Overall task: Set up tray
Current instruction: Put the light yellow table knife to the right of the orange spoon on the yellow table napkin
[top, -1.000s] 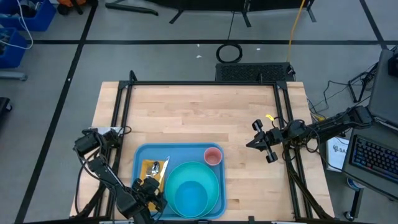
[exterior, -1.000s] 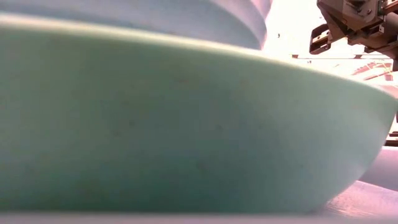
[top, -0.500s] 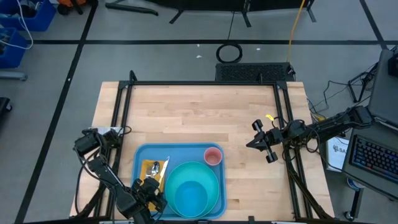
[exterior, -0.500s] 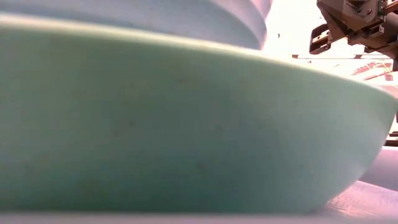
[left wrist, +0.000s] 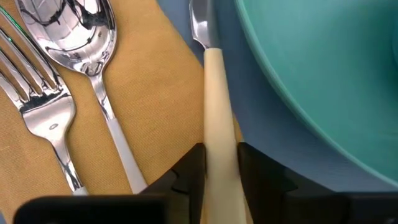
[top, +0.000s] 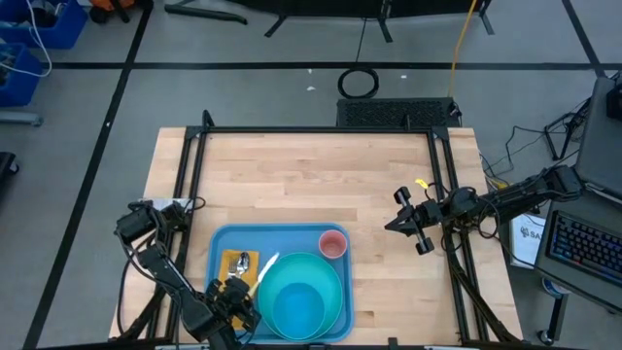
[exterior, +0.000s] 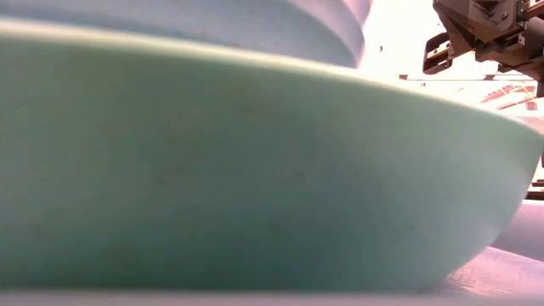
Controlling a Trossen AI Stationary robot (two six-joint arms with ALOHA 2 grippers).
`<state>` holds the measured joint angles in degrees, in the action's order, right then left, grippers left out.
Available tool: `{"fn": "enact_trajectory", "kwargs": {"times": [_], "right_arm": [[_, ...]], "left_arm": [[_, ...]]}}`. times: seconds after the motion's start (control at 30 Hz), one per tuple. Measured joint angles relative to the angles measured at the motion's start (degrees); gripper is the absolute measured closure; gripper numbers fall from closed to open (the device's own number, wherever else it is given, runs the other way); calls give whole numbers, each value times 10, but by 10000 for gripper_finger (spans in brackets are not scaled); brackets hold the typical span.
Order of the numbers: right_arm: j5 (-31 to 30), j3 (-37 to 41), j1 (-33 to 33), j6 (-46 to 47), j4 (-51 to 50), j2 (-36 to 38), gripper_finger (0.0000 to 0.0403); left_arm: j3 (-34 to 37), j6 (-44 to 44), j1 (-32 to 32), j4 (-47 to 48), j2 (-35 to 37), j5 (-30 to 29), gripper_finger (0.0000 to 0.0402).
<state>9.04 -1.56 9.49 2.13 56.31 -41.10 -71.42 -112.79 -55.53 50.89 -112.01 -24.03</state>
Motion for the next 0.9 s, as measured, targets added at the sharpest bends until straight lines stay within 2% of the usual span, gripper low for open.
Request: {"fn": "enact_trajectory", "kwargs": {"times": [0.3, 0.9], "right_arm": [[0, 0, 0, 0, 0, 0, 403], [0, 0, 0, 0, 0, 0, 403]], "left_arm": [[0, -5, 0, 0, 0, 8, 311], [0, -66, -12, 1, -1, -50, 309]]}}
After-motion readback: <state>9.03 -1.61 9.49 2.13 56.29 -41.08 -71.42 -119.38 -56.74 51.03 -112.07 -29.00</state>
